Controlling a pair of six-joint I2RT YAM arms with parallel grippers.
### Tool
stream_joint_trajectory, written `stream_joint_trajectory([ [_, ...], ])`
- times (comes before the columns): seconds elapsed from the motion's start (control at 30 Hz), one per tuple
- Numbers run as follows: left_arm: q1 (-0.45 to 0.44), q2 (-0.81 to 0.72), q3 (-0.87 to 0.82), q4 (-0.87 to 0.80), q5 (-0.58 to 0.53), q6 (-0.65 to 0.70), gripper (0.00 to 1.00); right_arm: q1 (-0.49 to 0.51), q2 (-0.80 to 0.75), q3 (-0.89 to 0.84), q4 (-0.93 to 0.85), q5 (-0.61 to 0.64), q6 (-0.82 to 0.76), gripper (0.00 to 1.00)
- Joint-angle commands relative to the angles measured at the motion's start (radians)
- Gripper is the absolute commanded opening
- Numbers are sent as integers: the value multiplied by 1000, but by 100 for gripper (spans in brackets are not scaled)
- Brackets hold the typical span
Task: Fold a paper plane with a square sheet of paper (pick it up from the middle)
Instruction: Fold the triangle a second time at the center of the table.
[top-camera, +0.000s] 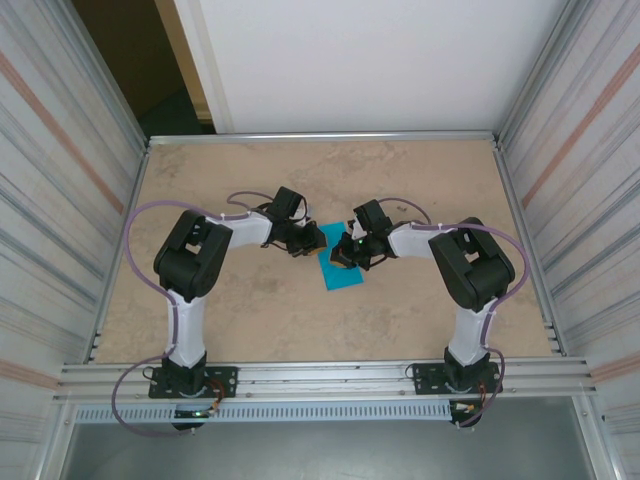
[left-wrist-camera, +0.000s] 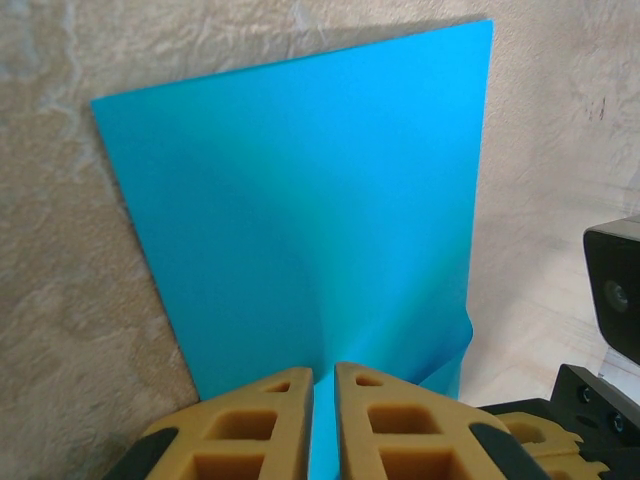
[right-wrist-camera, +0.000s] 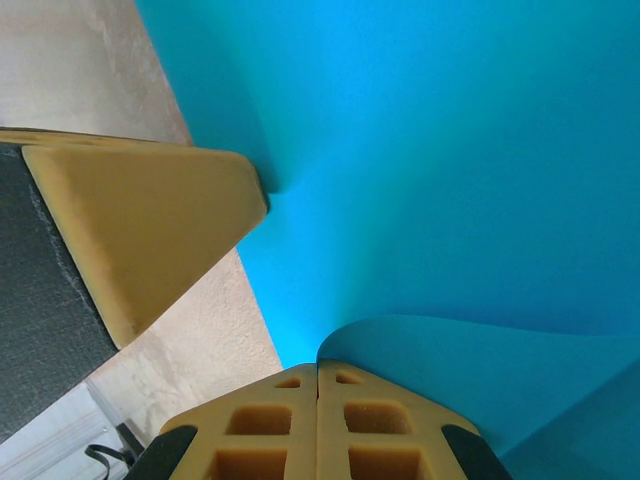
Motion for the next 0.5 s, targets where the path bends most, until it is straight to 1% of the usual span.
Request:
stream_joint_trajectory([
  [0.0, 1, 37, -8, -71, -34, -2, 15, 7, 20, 21, -4, 13, 19, 0],
  [0.47, 0, 36, -8, -76, -35, -1, 15, 7, 34, 23, 2, 4, 19, 0],
])
